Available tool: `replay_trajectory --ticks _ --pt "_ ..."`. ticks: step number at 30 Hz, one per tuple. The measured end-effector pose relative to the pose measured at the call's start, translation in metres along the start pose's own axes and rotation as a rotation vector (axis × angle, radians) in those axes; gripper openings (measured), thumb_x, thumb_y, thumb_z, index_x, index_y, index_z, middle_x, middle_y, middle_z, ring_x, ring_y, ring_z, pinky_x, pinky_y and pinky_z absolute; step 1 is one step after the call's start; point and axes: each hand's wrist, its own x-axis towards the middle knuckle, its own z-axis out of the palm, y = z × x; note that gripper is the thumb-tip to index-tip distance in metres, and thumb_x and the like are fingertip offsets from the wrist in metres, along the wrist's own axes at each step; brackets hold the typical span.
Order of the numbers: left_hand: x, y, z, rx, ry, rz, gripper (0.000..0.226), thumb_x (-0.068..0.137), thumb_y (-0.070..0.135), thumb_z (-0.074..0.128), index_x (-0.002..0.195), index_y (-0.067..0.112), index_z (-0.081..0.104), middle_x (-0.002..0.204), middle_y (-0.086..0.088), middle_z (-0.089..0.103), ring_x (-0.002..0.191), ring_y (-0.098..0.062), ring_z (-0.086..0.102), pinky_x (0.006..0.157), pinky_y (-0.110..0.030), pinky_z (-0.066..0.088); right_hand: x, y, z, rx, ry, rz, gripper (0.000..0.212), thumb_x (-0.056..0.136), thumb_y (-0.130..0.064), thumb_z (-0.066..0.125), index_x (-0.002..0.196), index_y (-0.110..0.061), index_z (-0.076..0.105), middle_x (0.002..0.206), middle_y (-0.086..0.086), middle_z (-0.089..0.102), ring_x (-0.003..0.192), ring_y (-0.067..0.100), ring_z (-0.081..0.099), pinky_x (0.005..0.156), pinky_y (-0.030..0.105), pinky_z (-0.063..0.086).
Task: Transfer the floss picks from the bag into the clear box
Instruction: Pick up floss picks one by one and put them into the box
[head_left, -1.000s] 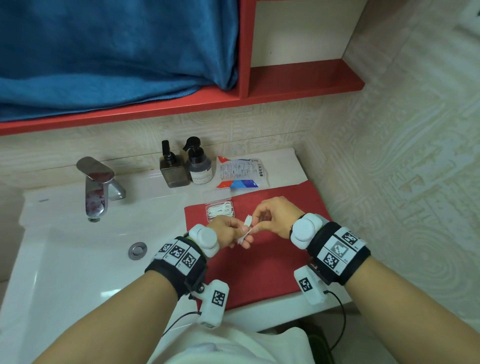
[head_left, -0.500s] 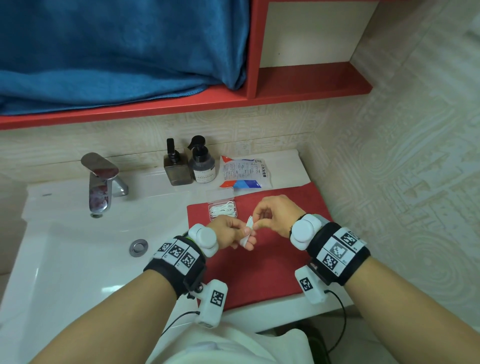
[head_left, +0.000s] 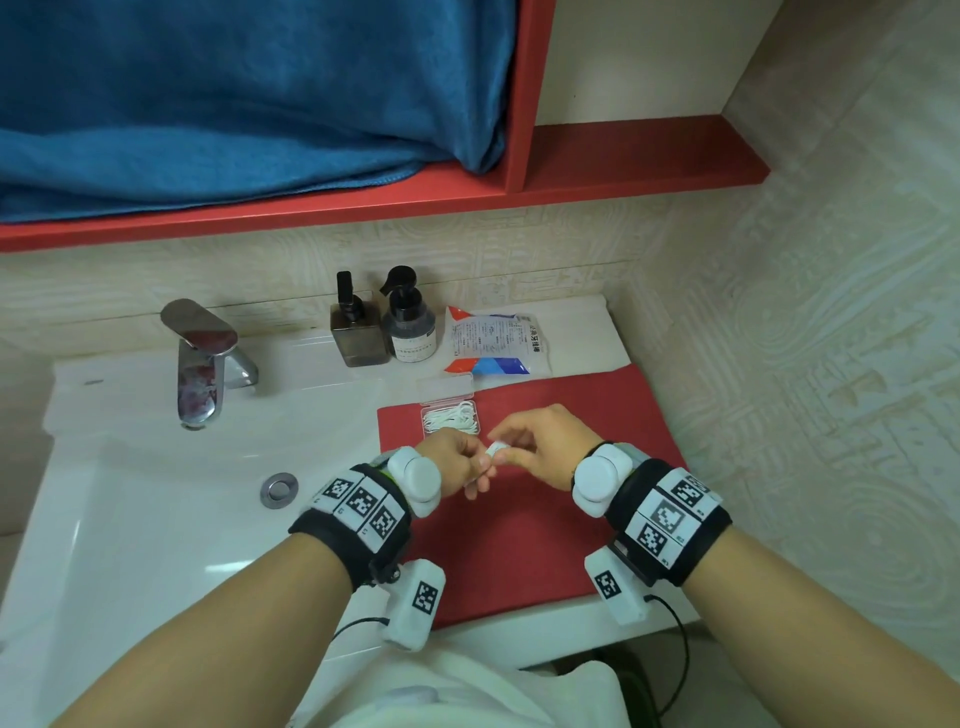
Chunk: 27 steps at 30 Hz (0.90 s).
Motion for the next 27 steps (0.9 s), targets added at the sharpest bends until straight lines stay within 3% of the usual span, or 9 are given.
replay_trajectory --ticks 4,8,12,15,18,20,23,27 --pt "0.003 -0.003 -0.001 -0.019 0.067 0.001 0.03 0.096 0.009 0.05 0.068 0.015 0.061 0.063 0.001 0.065 0.056 -0.011 0.061 0.062 -0.018 0.048 0.004 -0.003 0.005 0.075 0.051 0.095 0.034 0.084 -0.042 0.071 0.112 -0.023 0.067 0.092 -0.005 0.072 0.077 0.009 0.069 0.079 0.032 0.058" --pt "0.011 -0.009 -0.004 -0.066 0.229 -0.028 0.029 0.092 0.01 0.056 0.065 0.016 0.063 0.063 0.001 0.061 0.06 -0.01 0.054 0.064 -0.023 0.043 0.005 -0.005 0.009 0.17 0.101 0.167 0.043 0.075 -0.051 0.077 0.105 -0.025 0.062 0.09 -0.009 0.071 0.076 0.003 0.068 0.075 0.024 0.057" --pt "0.016 -0.007 -0.005 -0.469 0.258 -0.104 0.021 0.093 0.003 0.051 0.085 0.013 0.068 0.082 -0.004 0.065 0.074 -0.016 0.058 0.067 -0.026 0.044 0.008 -0.006 0.011 0.192 0.146 0.214 0.032 0.075 -0.046 0.079 0.094 -0.025 0.064 0.088 -0.008 0.07 0.073 0.002 0.065 0.071 0.021 0.053" --pt "0.019 0.0 -0.001 -0.718 0.321 -0.132 0.036 0.09 0.003 0.048 0.071 0.02 0.073 0.082 -0.008 0.068 0.071 -0.023 0.06 0.061 -0.026 0.043 0.012 -0.016 0.014 0.279 0.094 0.21 0.017 0.08 -0.035 0.077 0.089 -0.025 0.066 0.083 -0.004 0.07 0.065 0.001 0.063 0.068 0.021 0.051" --pt "0.019 0.007 0.001 -0.907 0.322 -0.105 0.022 0.095 0.008 0.051 0.083 0.015 0.069 0.079 -0.011 0.068 0.06 -0.02 0.064 0.055 -0.025 0.05 0.014 -0.028 0.018 0.478 0.113 0.246 0.006 0.086 -0.021 0.073 0.086 -0.019 0.067 0.069 0.008 0.071 0.048 0.008 0.061 0.054 0.022 0.052" --pt "0.019 0.008 0.001 -0.957 0.325 -0.085 0.017 0.097 0.013 0.051 0.087 0.012 0.065 0.076 -0.007 0.068 0.055 -0.015 0.065 0.052 -0.022 0.052 0.015 -0.032 0.019 0.542 0.161 0.239 0.004 0.088 -0.015 0.07 0.091 -0.012 0.07 0.061 0.006 0.066 0.041 0.006 0.057 0.048 0.018 0.049" --pt "0.023 0.005 0.001 -0.962 0.277 -0.039 0.013 0.096 0.018 0.054 0.093 0.011 0.065 0.084 -0.011 0.067 0.065 -0.02 0.065 0.062 -0.027 0.052 0.014 -0.03 0.019 0.531 0.216 0.217 0.014 0.092 -0.013 0.066 0.102 -0.007 0.072 0.058 0.002 0.061 0.039 0.004 0.055 0.046 0.016 0.048" --pt "0.024 0.002 0.004 -0.837 0.311 -0.029 0.018 0.095 0.02 0.056 0.104 0.01 0.068 0.09 -0.011 0.07 0.074 -0.02 0.065 0.07 -0.03 0.05 0.013 -0.024 0.02 0.457 0.242 0.226 0.01 0.092 -0.017 0.066 0.091 -0.013 0.075 0.057 0.001 0.061 0.039 0.006 0.055 0.048 0.018 0.047"
